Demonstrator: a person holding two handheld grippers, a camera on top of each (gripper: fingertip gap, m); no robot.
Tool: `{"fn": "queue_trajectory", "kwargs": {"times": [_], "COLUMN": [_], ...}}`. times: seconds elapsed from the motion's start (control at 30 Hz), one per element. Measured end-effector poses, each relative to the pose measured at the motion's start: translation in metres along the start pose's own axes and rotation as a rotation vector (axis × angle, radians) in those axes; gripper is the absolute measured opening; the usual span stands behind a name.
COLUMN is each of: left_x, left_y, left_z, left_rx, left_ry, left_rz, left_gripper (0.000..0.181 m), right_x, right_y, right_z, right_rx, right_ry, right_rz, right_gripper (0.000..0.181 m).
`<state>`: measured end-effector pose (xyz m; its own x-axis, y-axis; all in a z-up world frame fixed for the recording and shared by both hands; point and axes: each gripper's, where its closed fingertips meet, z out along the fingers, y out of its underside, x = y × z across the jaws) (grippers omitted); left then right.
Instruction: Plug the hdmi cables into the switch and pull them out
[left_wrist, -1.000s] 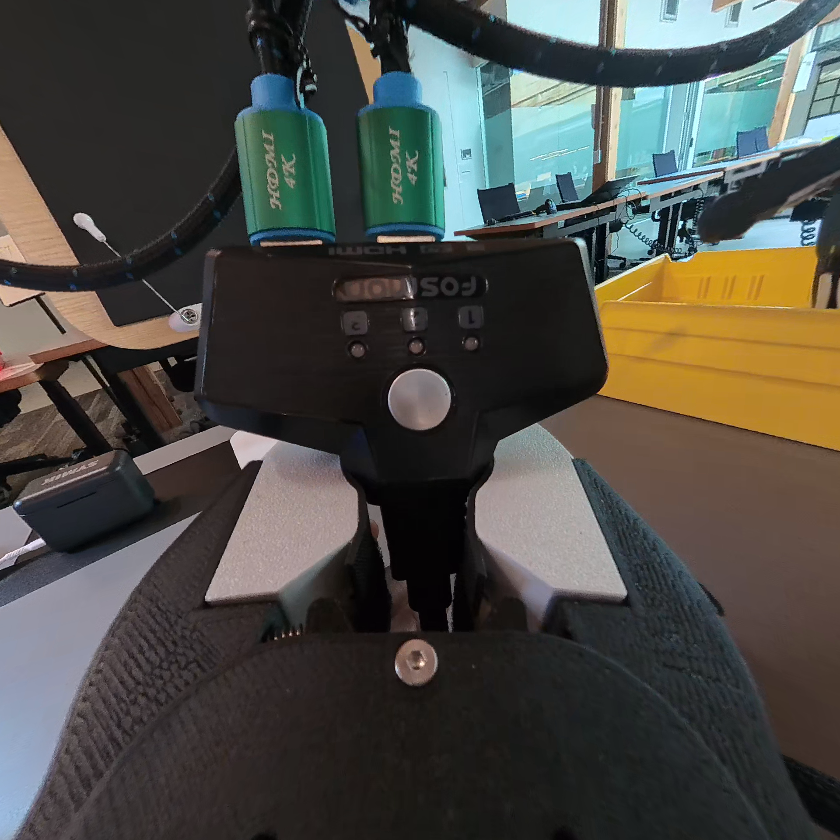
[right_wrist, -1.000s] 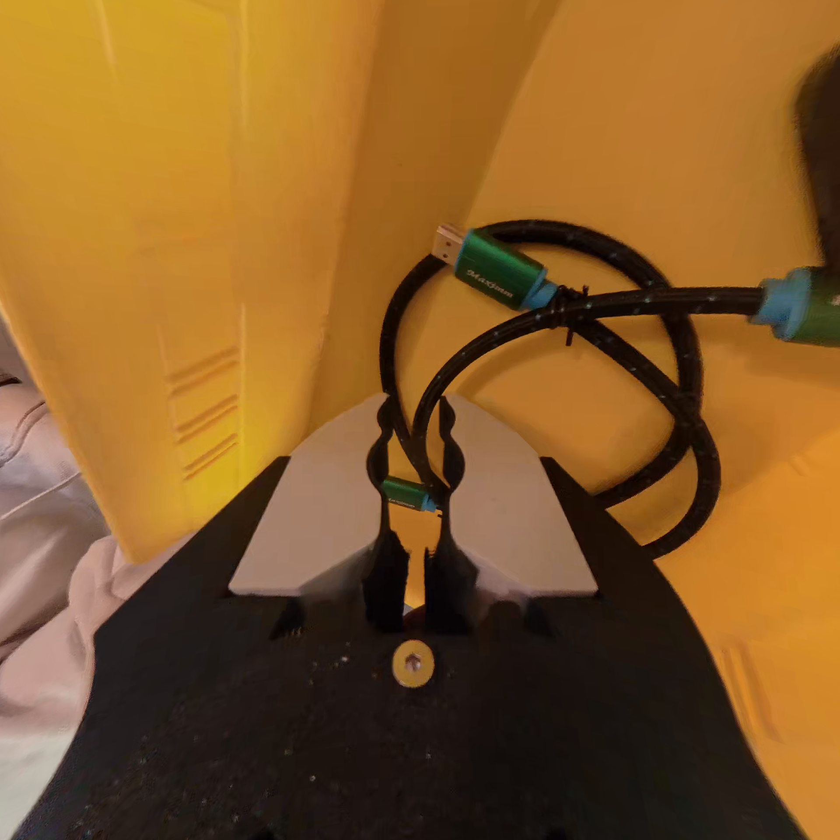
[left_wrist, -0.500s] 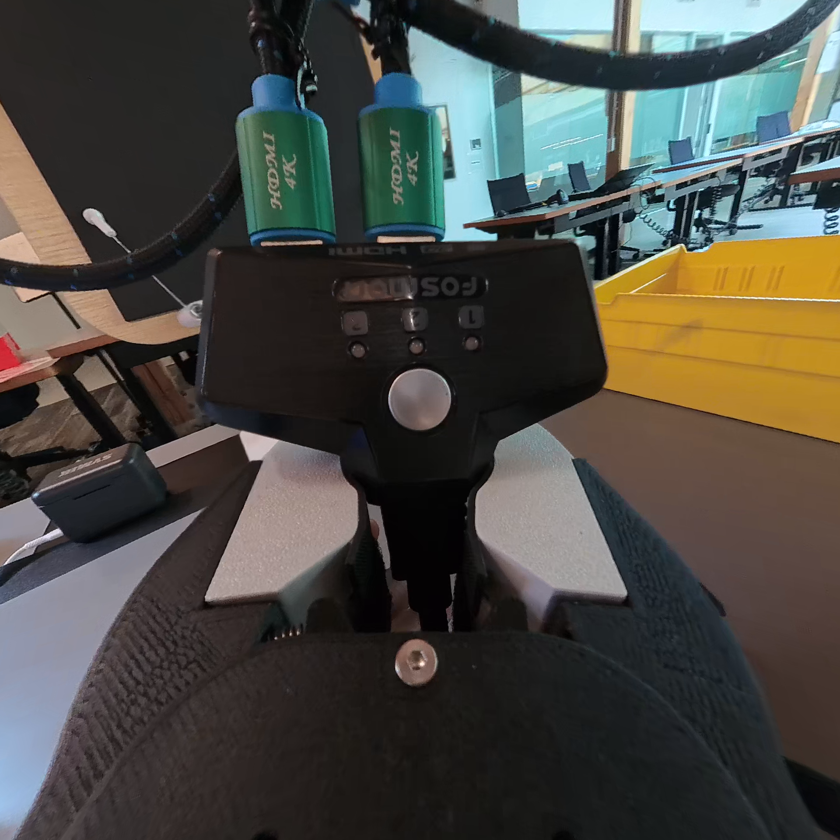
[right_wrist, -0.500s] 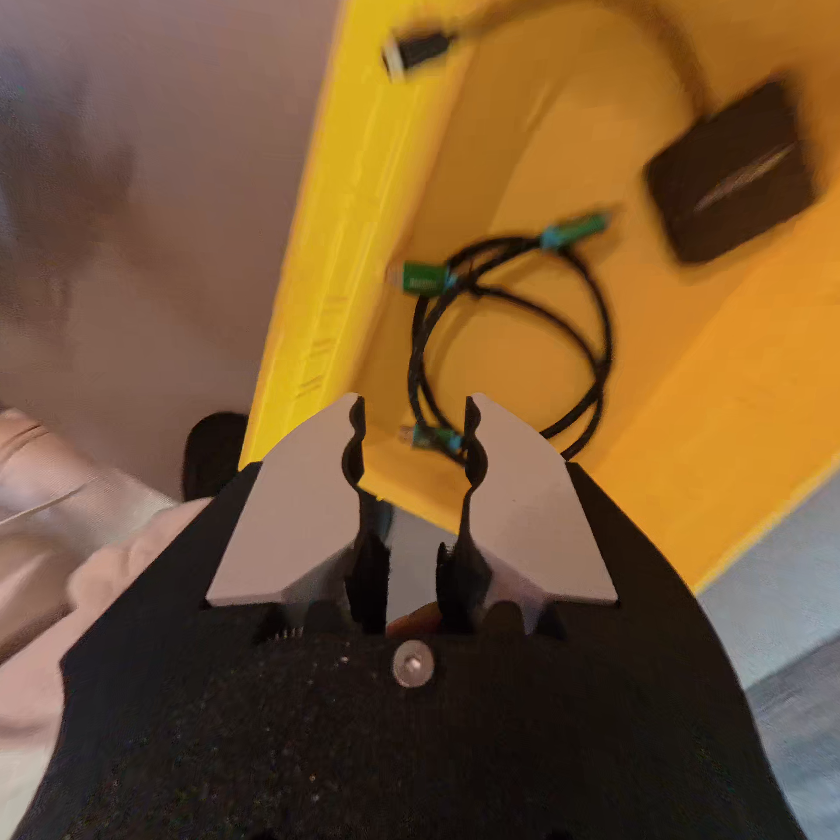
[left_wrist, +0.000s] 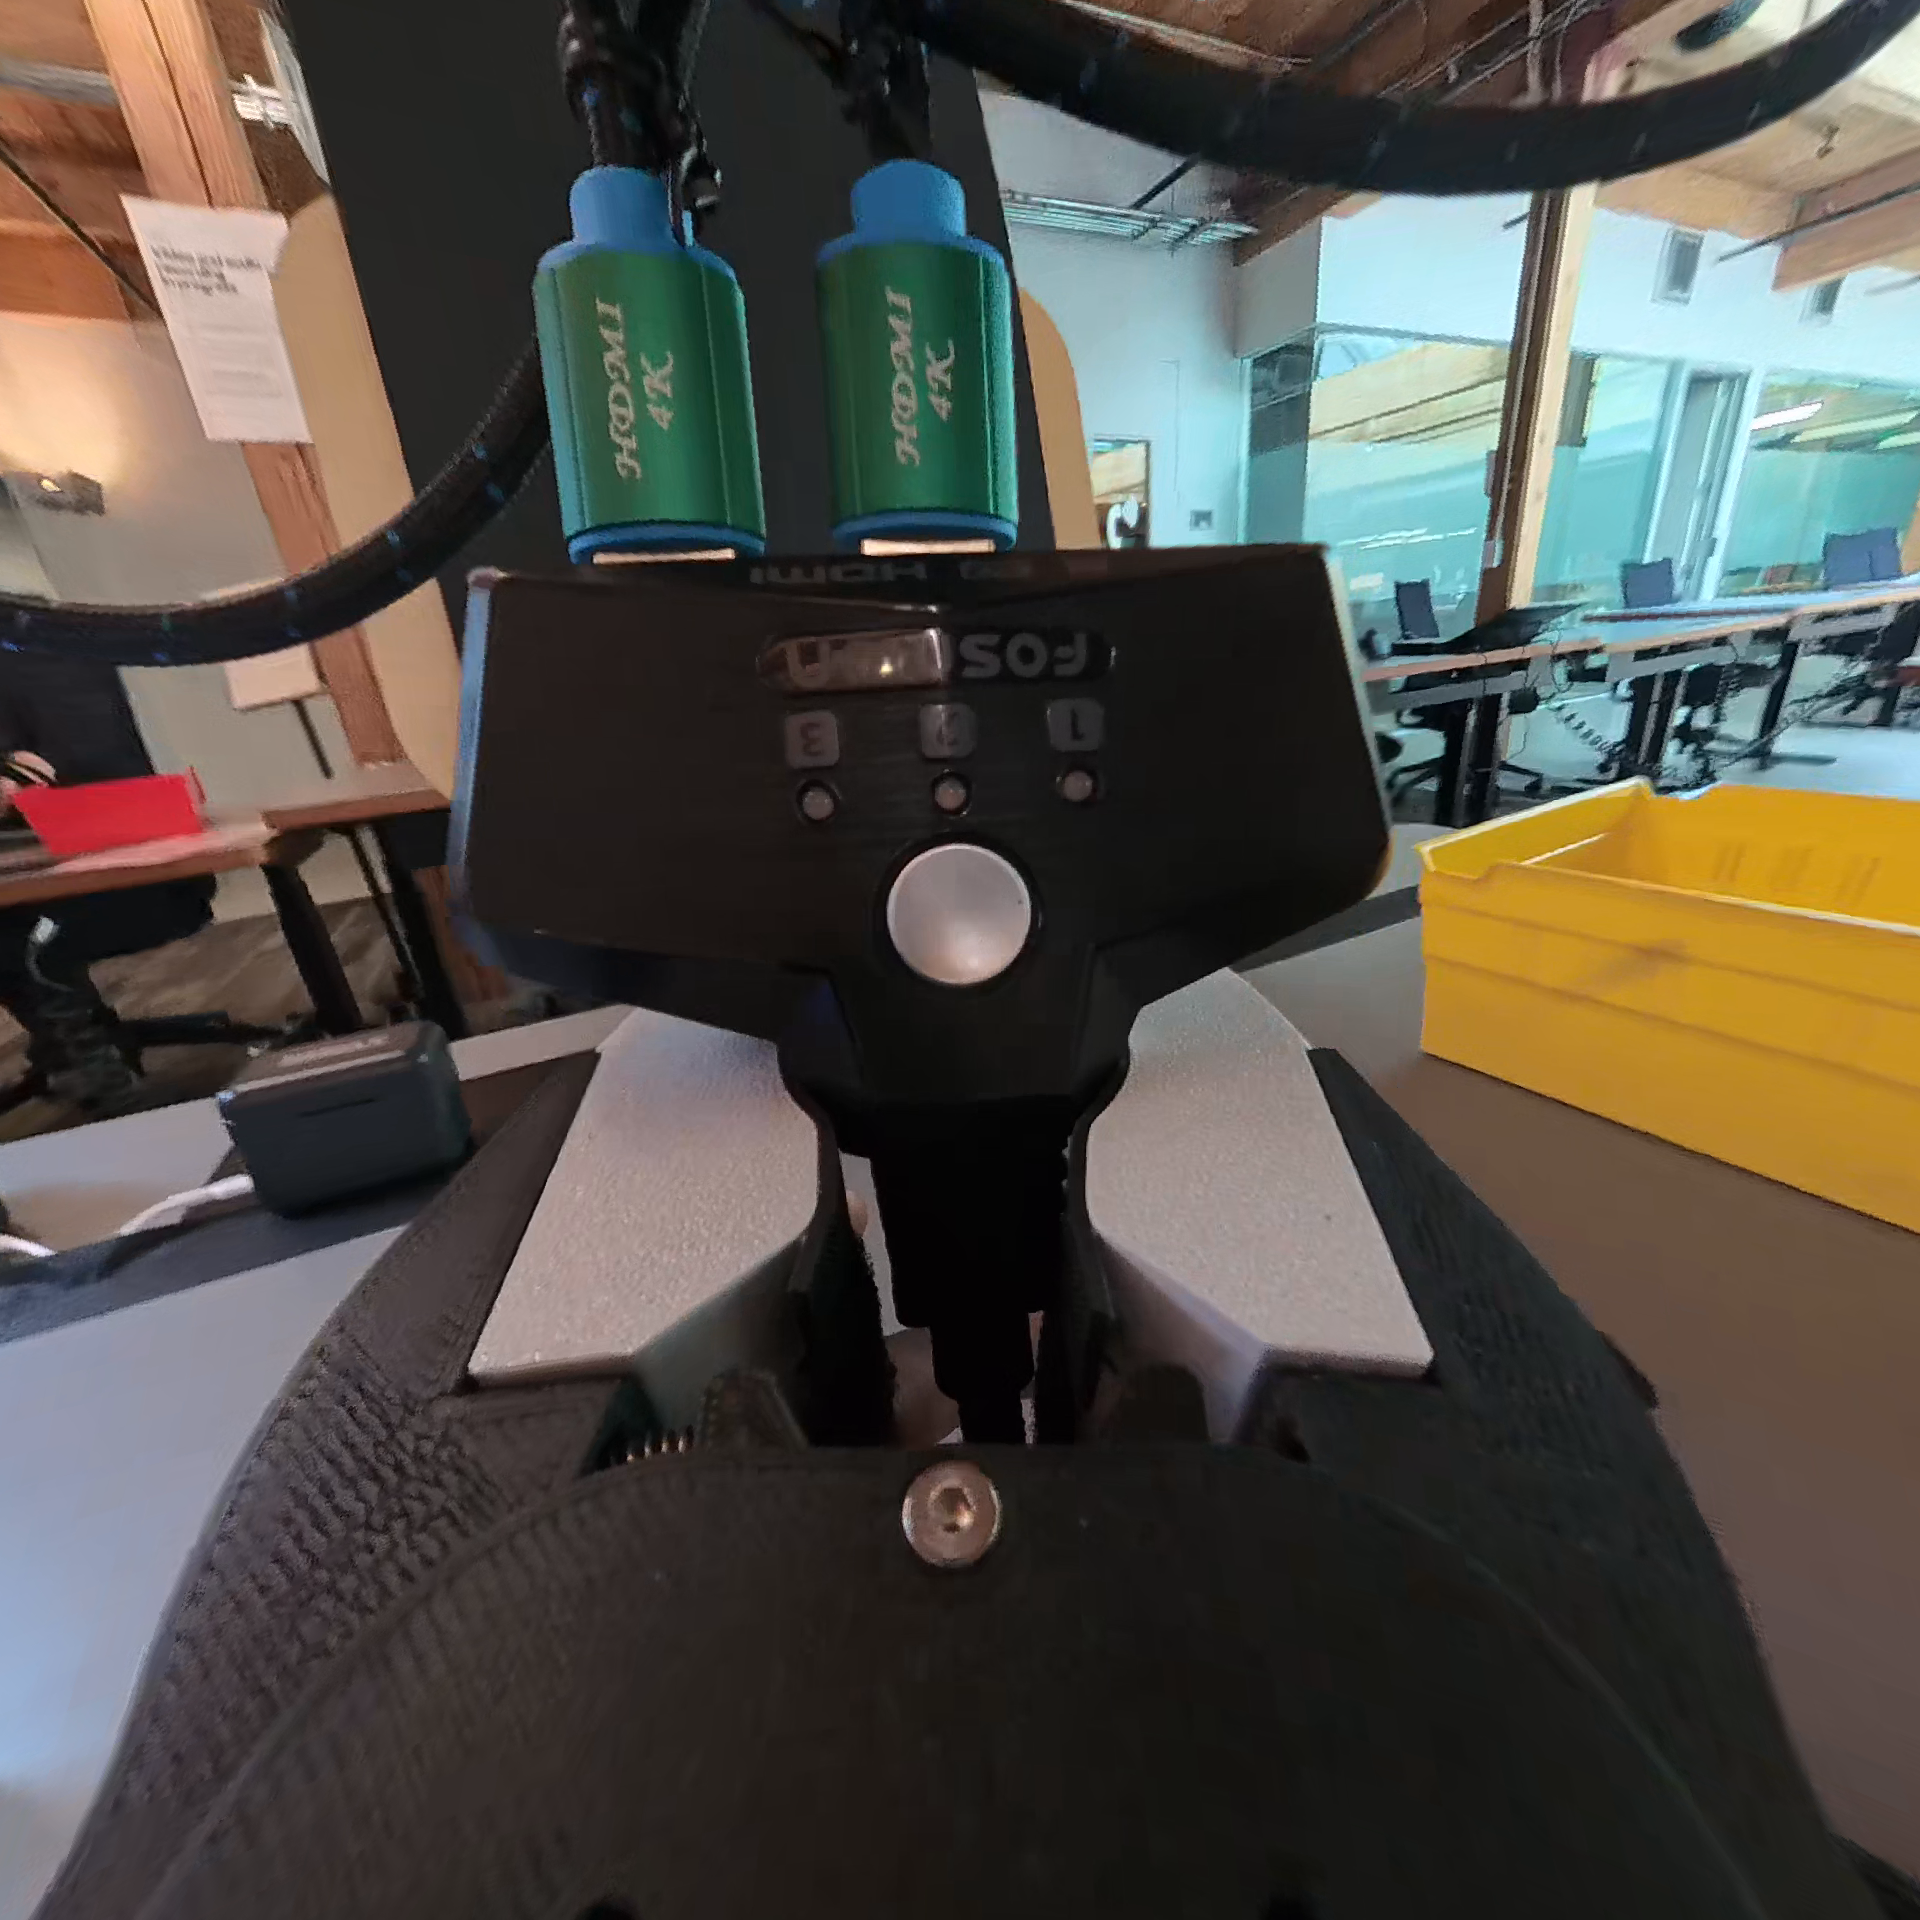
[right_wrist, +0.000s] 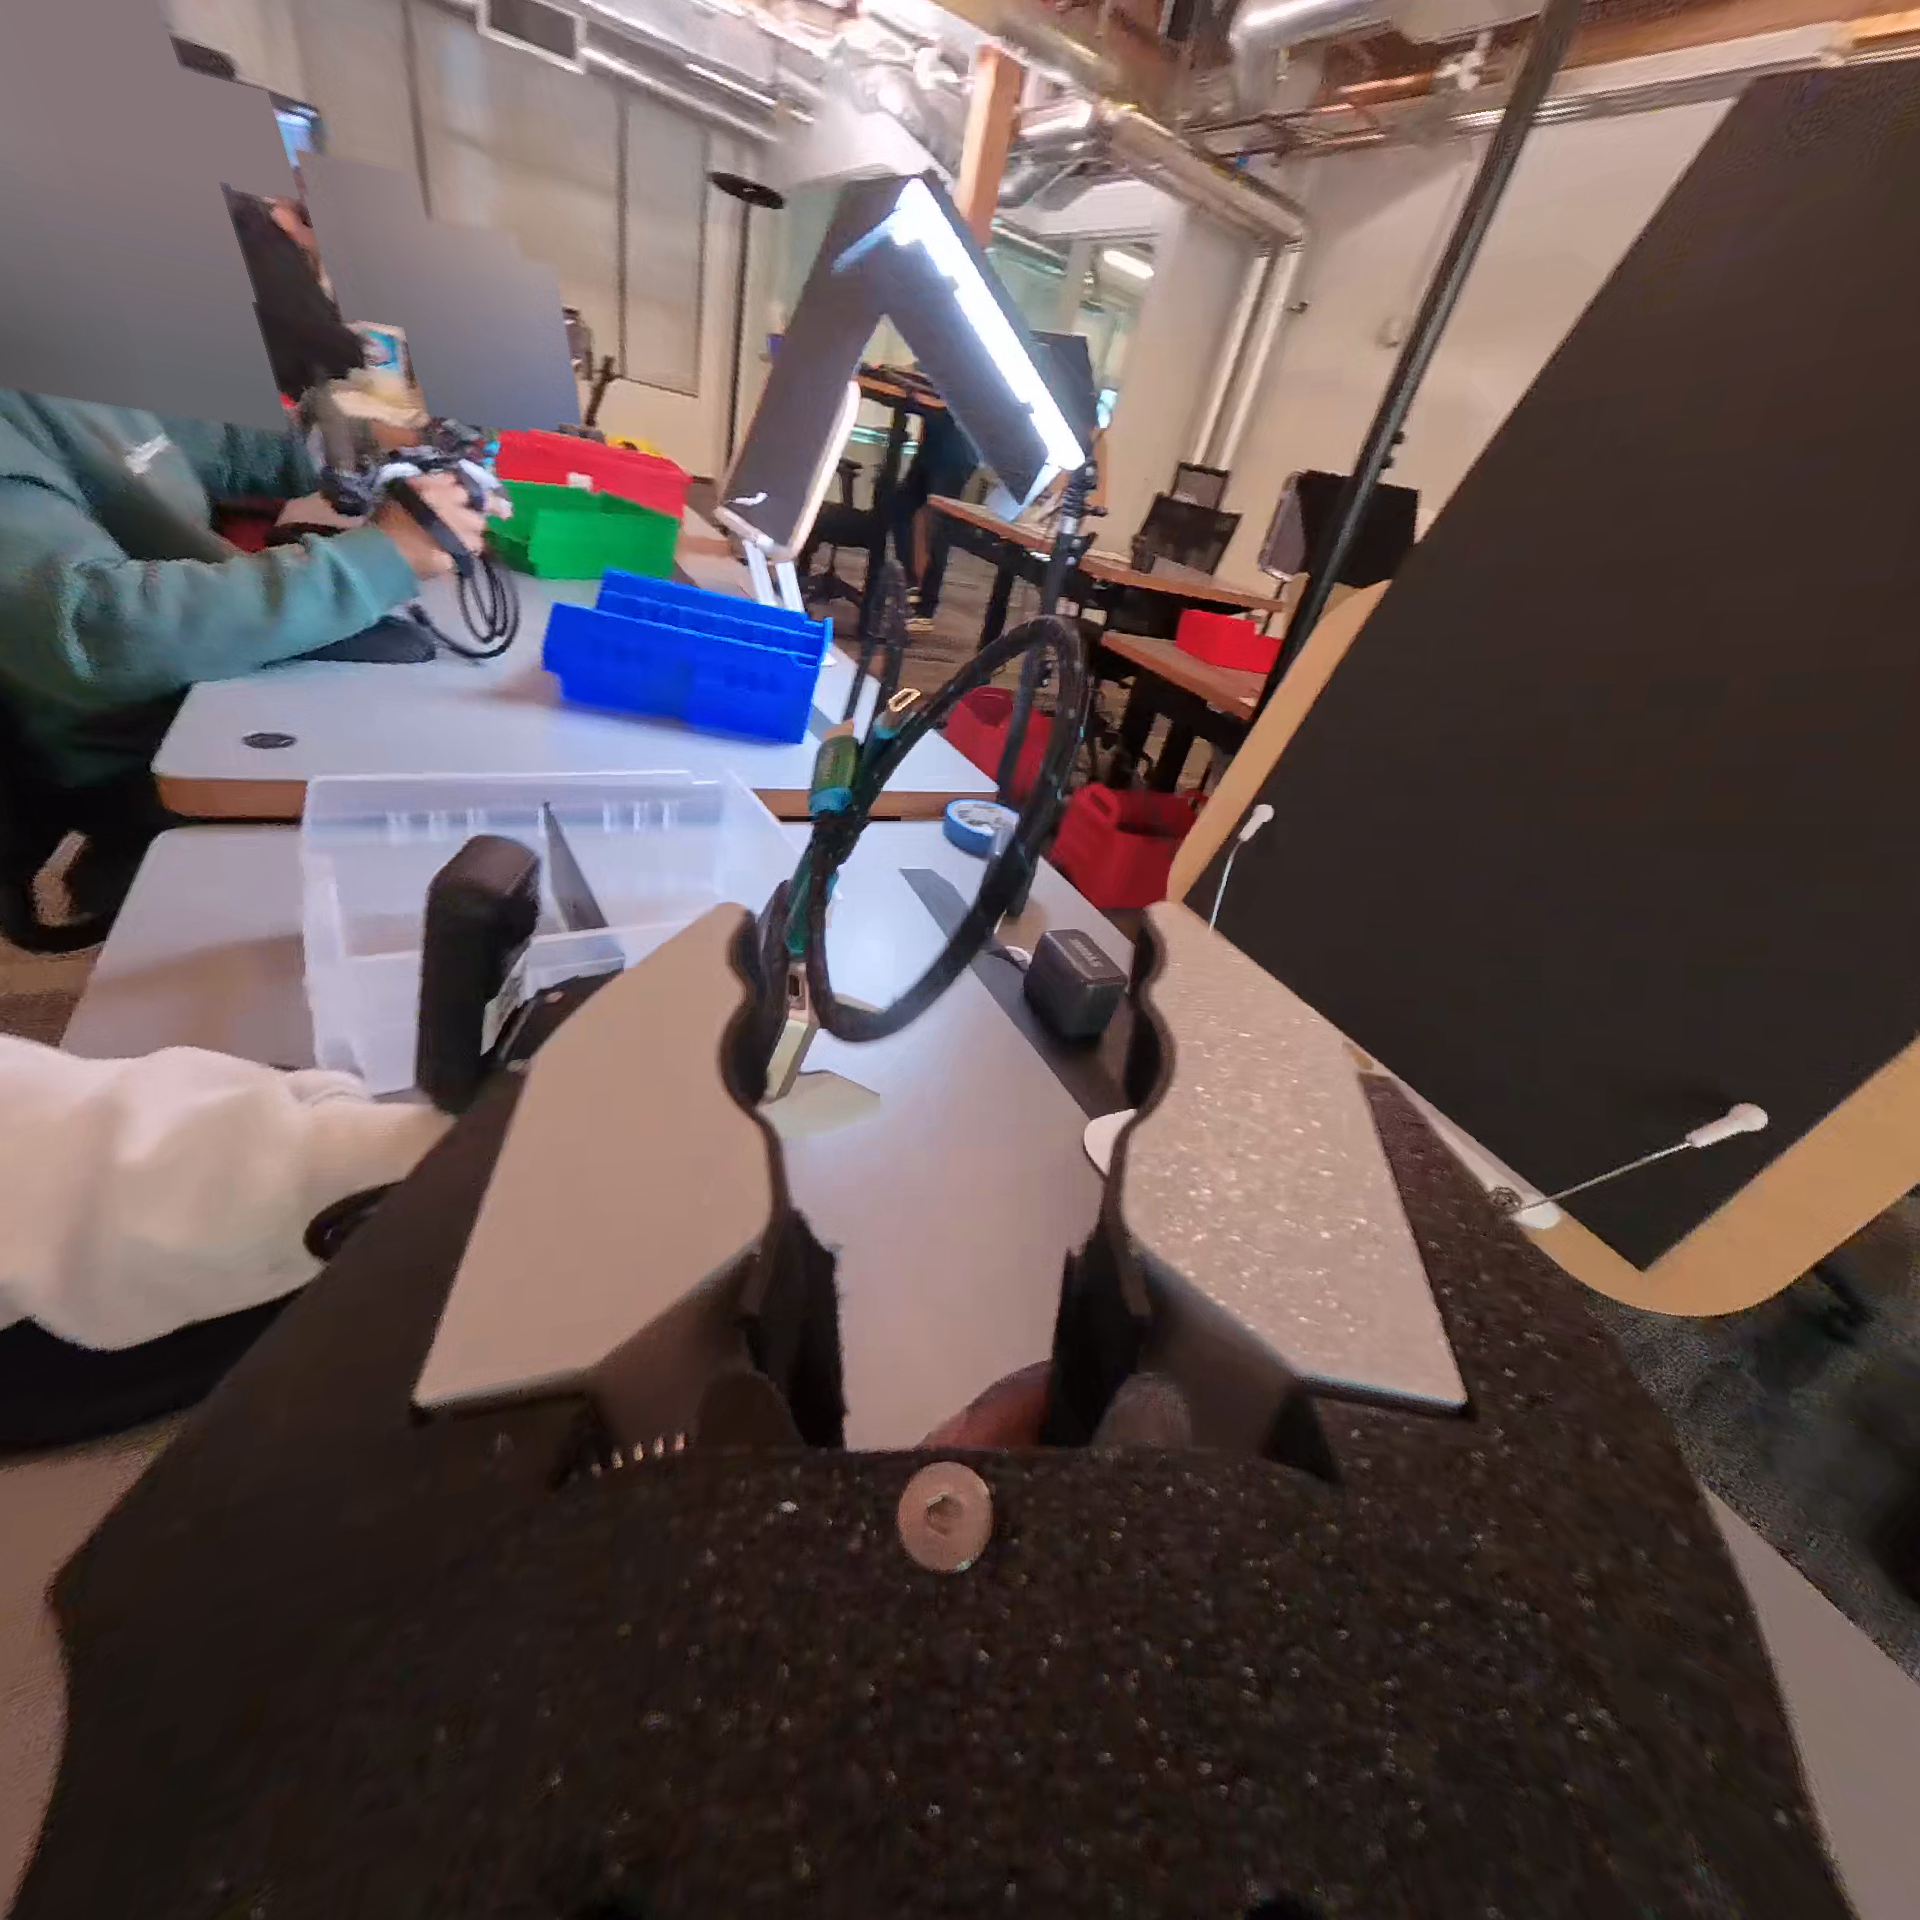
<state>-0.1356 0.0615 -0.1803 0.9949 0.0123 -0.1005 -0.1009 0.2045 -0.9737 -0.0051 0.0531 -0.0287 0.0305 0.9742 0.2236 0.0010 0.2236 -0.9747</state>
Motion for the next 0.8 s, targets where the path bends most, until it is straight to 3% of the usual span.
{"fn": "queue_trajectory", "kwargs": {"times": [0.1, 0.23, 0.37, 0.5, 0.57, 0.67, 0.8], "left_x": [-0.001, -0.002, 0.006, 0.018, 0.025, 0.033, 0.038], "left_y": [0.004, 0.012, 0.011, 0.005, 0.005, 0.006, 0.01], "left_z": [0.001, 0.002, 0.002, 0.001, 0.001, 0.001, 0.002], "left_rx": [-0.03, -0.078, -0.071, -0.029, -0.019, -0.008, -0.022], "left_ry": [-0.036, -0.073, -0.057, -0.023, -0.001, 0.031, 0.069], "left_rz": [0.093, 0.2, 0.283, 0.386, 0.45, 0.45, 0.418], "left_gripper": [0.043, 0.044, 0.044, 0.043, 0.044, 0.044, 0.043], "right_x": [-0.01, -0.043, -0.062, -0.046, -0.046, -0.049, -0.048], "right_y": [-0.017, -0.027, 0.025, 0.073, 0.084, 0.085, 0.084], "right_z": [0.002, 0.008, 0.045, 0.077, 0.083, 0.084, 0.079], "right_rx": [0.099, 0.12, -0.166, -0.312, -0.322, -0.287, -0.261], "right_ry": [-0.008, -0.098, -0.182, -0.106, -0.112, -0.166, -0.247], "right_rz": [-0.017, -0.069, 0.005, 0.086, 0.103, 0.17, 0.283], "right_gripper": [0.042, 0.033, 0.053, 0.067, 0.053, 0.017, 0.013]}}
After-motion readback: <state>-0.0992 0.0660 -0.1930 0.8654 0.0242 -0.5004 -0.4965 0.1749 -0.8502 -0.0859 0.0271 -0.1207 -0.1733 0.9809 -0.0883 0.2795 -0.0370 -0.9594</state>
